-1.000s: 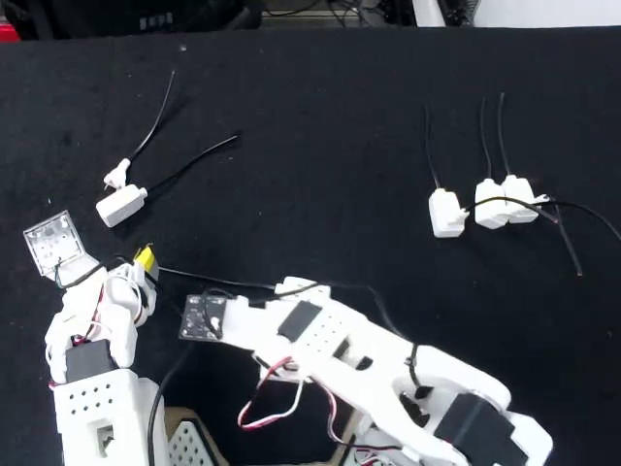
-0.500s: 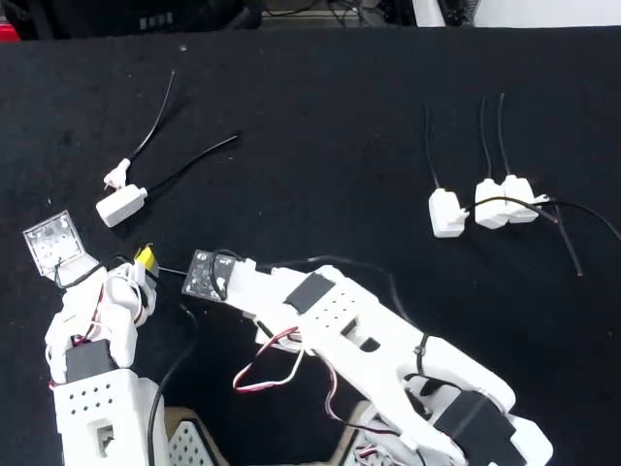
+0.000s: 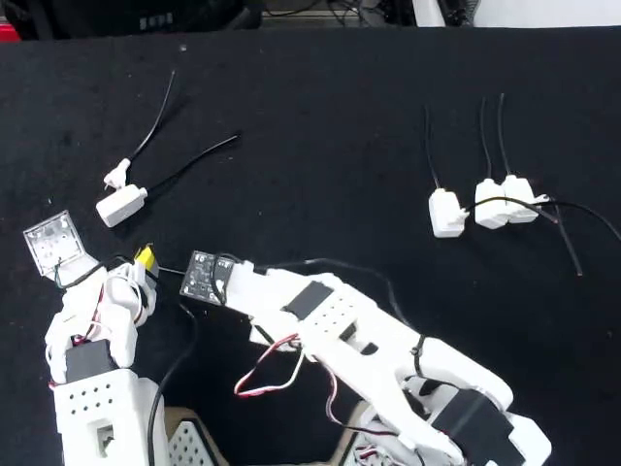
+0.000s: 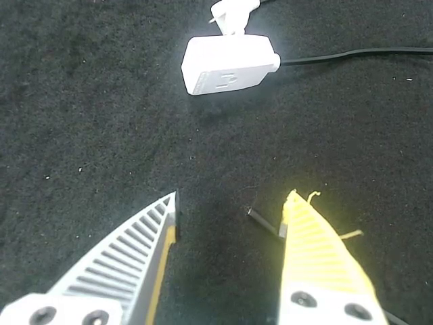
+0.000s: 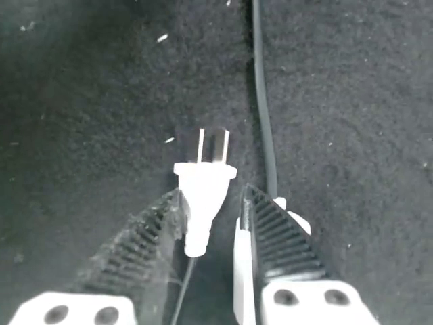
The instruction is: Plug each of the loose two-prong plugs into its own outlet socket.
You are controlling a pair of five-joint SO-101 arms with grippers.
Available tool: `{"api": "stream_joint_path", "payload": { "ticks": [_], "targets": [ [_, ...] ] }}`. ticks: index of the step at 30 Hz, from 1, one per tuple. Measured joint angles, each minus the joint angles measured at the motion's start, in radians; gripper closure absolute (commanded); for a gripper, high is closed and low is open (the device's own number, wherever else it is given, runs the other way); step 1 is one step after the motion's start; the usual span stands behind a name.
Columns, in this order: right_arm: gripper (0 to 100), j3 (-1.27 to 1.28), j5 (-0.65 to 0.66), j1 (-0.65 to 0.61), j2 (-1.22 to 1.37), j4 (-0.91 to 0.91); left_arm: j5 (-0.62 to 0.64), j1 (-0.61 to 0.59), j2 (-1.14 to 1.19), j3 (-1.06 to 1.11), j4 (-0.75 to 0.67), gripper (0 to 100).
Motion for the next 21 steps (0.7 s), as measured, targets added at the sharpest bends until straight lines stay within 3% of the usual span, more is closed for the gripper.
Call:
{"api": "stream_joint_path", "payload": {
  "ticks": [13,21],
  "targets": [
    [87.1,0.000,-0.017,-0.054,0.000,0.044,0.000,0.000,0.000,0.000,0.000,75],
    [81.5,0.000,-0.072,-0.060,0.041,0.032,0.000,0.000,0.000,0.000,0.000,75]
  ]
}}
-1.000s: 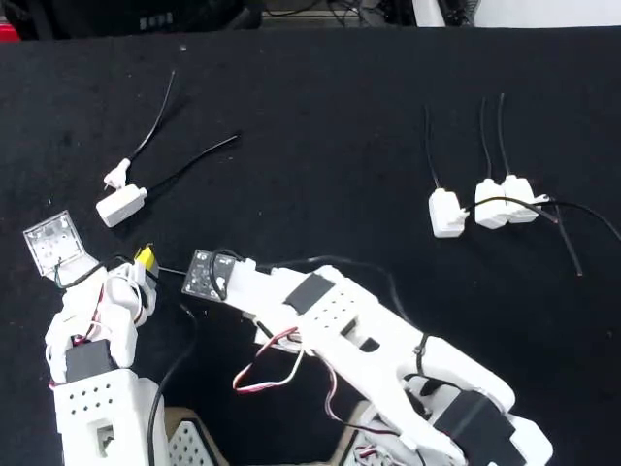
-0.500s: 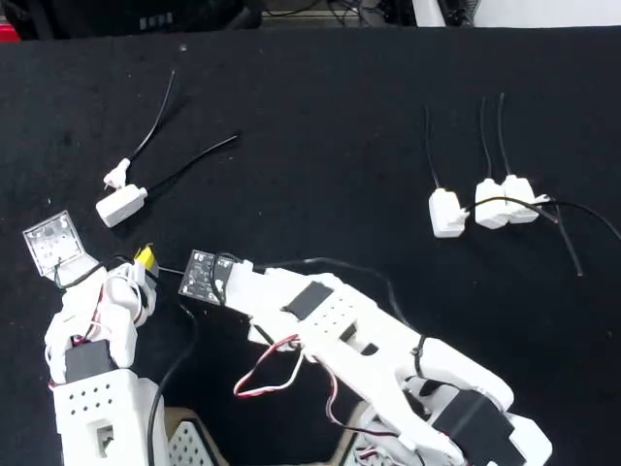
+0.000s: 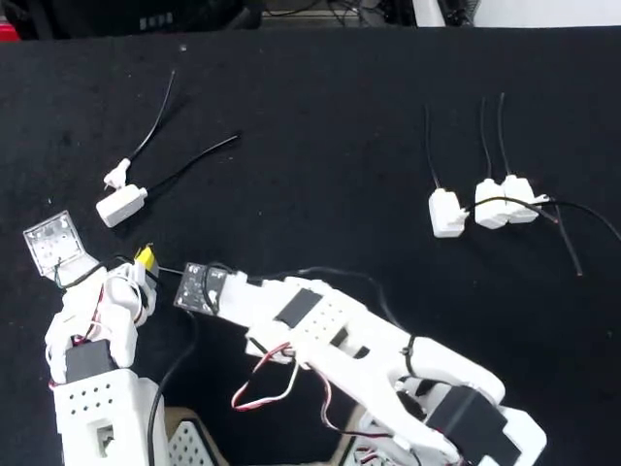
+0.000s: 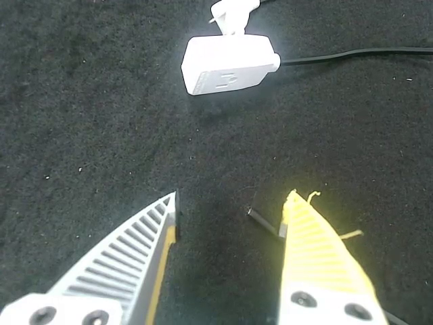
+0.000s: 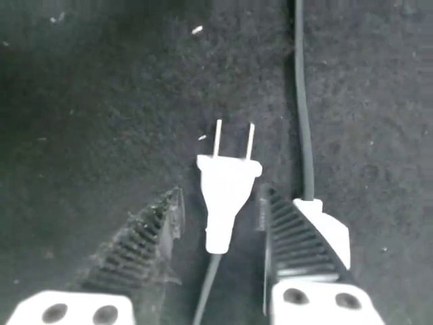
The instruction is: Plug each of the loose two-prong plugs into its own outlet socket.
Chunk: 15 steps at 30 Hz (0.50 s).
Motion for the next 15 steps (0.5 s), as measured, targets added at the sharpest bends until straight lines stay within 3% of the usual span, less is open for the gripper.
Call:
{"api": "stream_joint_path", "payload": {
  "ticks": [6,11,15],
  "targets": [
    [84.1,-0.002,0.037,-0.008,0.014,-0.006,0.000,0.000,0.000,0.000,0.000,75],
    [99.2,-0.002,0.126,0.005,0.014,-0.048,0.000,0.000,0.000,0.000,0.000,75],
    [98.7,-0.002,0.129,0.046,-0.005,-0.020,0.000,0.000,0.000,0.000,0.000,75]
  ]
}}
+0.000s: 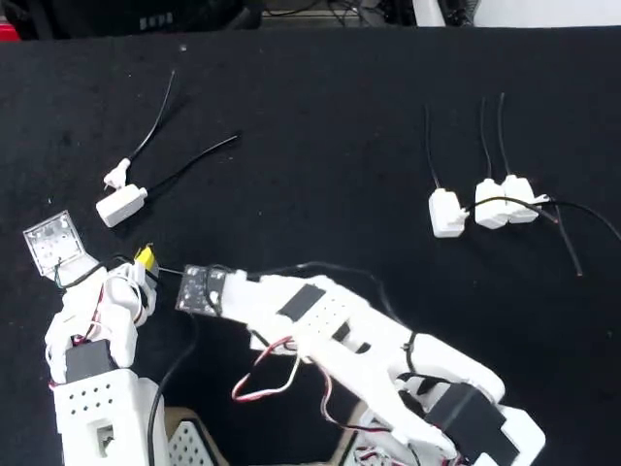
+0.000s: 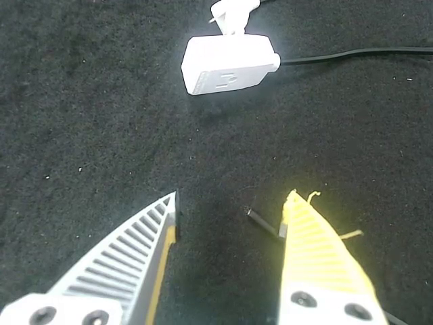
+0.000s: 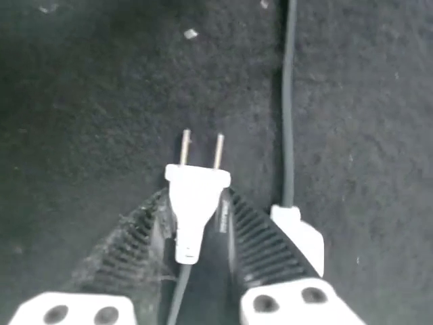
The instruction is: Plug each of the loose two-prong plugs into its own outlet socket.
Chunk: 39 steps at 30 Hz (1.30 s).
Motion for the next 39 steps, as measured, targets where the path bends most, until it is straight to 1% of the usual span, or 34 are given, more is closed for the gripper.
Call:
{"api": "stream_joint_path", "payload": {
  "ticks": [4,6,9,10,13,14,18,23,26,30,34,39],
  "targets": [
    [98.8,0.000,-0.091,-0.005,-0.137,0.149,0.000,0.000,0.000,0.000,0.000,75],
    [98.8,0.014,-0.127,-0.057,-0.230,0.215,0.000,0.000,0.000,0.000,0.000,75],
    [97.6,0.091,-0.149,-0.152,-0.344,0.224,0.000,0.000,0.000,0.000,0.000,75],
    [94.9,0.120,-0.160,-0.169,-0.359,0.210,0.000,0.000,0.000,0.000,0.000,75],
    [82.7,0.160,-0.224,-0.157,-0.359,0.178,0.000,0.000,0.000,0.000,0.000,75],
    [80.6,0.160,-0.236,-0.152,-0.347,0.175,0.000,0.000,0.000,0.000,0.000,75],
    [83.8,0.149,-0.249,-0.109,-0.285,0.170,0.000,0.000,0.000,0.000,0.000,75],
    [86.4,0.057,-0.256,-0.055,-0.284,0.207,0.000,0.000,0.000,0.000,0.000,75],
    [86.4,0.043,-0.256,-0.094,-0.284,0.247,0.000,0.000,0.000,0.000,0.000,75],
    [86.1,0.044,-0.255,-0.216,-0.284,0.267,0.000,0.000,0.000,0.000,0.000,75],
    [86.1,0.080,-0.253,-0.212,-0.284,0.233,0.000,0.000,0.000,0.000,0.000,75],
    [86.3,0.149,-0.192,-0.169,-0.284,0.178,0.000,0.000,0.000,0.000,0.000,75]
  ]
}}
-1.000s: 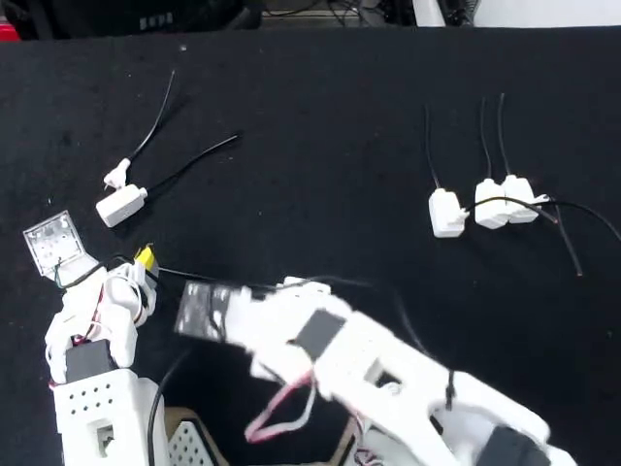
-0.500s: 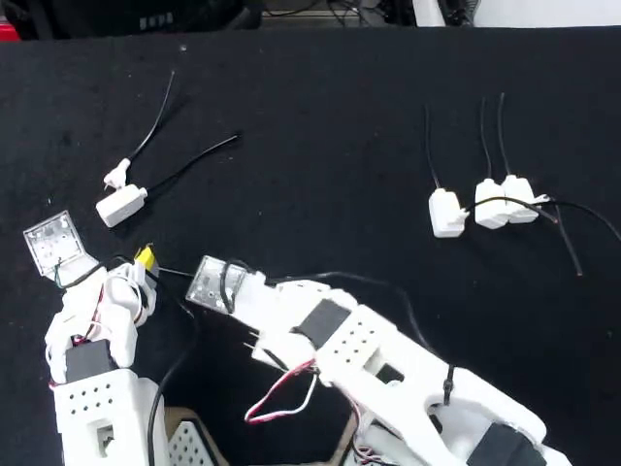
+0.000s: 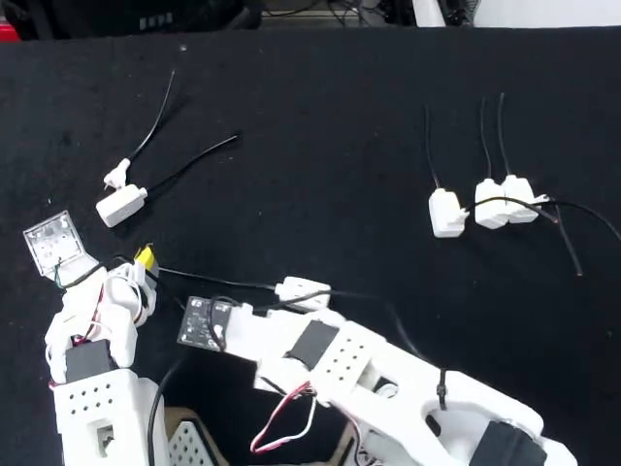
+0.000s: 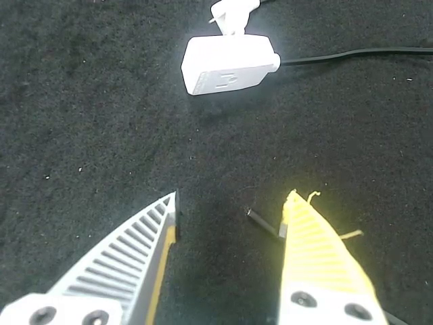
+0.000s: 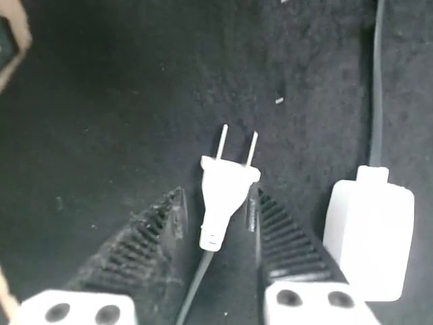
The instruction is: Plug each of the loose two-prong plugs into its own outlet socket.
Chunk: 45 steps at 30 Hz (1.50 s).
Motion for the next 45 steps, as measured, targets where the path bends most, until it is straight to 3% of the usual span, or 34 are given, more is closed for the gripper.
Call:
{"api": "stream_joint_path", "payload": {
  "ticks": [12,20,28,41,45],
  "targets": [
    [86.4,0.008,0.049,0.009,0.000,-0.038,0.000,0.000,0.000,0.000,0.000,75],
    [86.4,-0.029,0.018,-0.021,0.000,0.072,0.000,0.000,0.000,0.000,0.000,75],
    [86.4,0.014,0.011,-0.028,0.000,-0.018,0.000,0.000,0.000,0.000,0.000,75],
    [86.9,-0.135,0.055,0.061,0.293,-0.018,0.000,0.000,0.000,0.000,0.000,75],
    [94.1,-0.144,0.063,0.084,0.299,-0.018,0.000,0.000,0.000,0.000,0.000,75]
  ]
}}
